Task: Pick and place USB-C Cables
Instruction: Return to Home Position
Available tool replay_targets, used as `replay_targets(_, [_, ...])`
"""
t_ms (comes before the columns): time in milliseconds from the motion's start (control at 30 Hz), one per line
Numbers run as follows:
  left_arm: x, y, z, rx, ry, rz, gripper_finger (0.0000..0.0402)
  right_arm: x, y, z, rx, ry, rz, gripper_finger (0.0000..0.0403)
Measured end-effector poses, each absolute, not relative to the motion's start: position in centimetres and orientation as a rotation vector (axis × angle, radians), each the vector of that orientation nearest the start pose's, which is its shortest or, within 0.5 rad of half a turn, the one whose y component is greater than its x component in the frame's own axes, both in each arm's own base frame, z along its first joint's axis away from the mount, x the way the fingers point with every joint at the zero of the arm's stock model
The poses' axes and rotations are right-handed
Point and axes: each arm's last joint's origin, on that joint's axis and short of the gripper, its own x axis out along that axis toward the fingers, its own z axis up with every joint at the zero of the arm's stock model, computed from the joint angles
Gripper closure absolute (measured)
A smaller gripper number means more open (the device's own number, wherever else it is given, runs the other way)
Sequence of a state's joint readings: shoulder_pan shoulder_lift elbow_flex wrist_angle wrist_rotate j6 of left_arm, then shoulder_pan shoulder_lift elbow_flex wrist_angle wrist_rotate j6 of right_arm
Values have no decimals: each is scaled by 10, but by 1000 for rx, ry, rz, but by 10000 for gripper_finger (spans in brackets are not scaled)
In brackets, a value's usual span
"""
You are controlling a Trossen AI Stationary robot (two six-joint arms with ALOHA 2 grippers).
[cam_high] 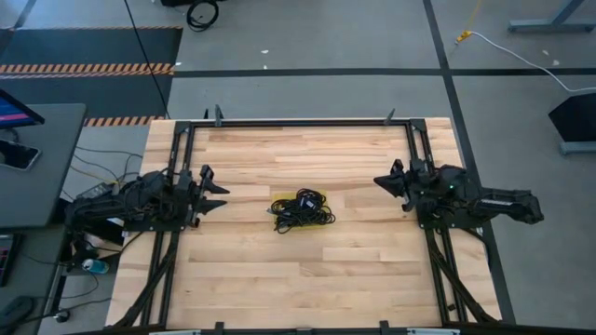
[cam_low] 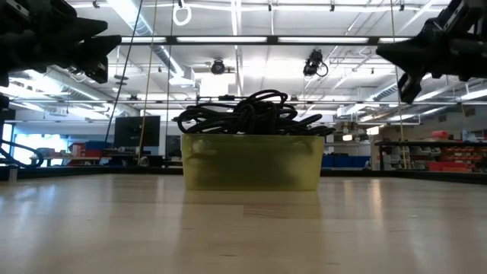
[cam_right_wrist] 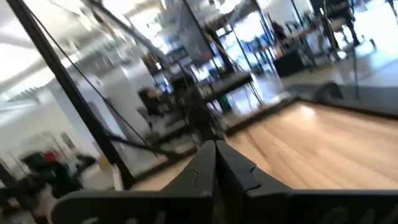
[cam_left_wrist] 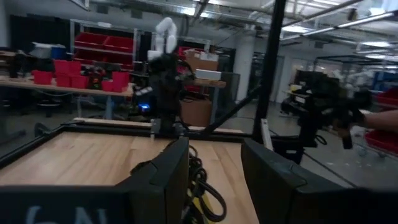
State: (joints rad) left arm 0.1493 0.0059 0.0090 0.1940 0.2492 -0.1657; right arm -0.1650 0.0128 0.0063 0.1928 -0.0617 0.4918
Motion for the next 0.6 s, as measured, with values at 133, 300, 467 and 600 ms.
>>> replay_targets(133, [95,9,185,-141,-191,-54,248,97,-14,173,437,-103,-84,393])
replay_targets(300, [95,11,182,-148,-173,19,249,97,-15,171,392,-83,-106,399])
replay_targets(467, [96,13,177,-126,-127,95,252,97,-17,170,394,-83,-179,392])
replay_targets(600, [96,13,178,-132,-129,103,255,97,-17,169,387,-78,-186,392])
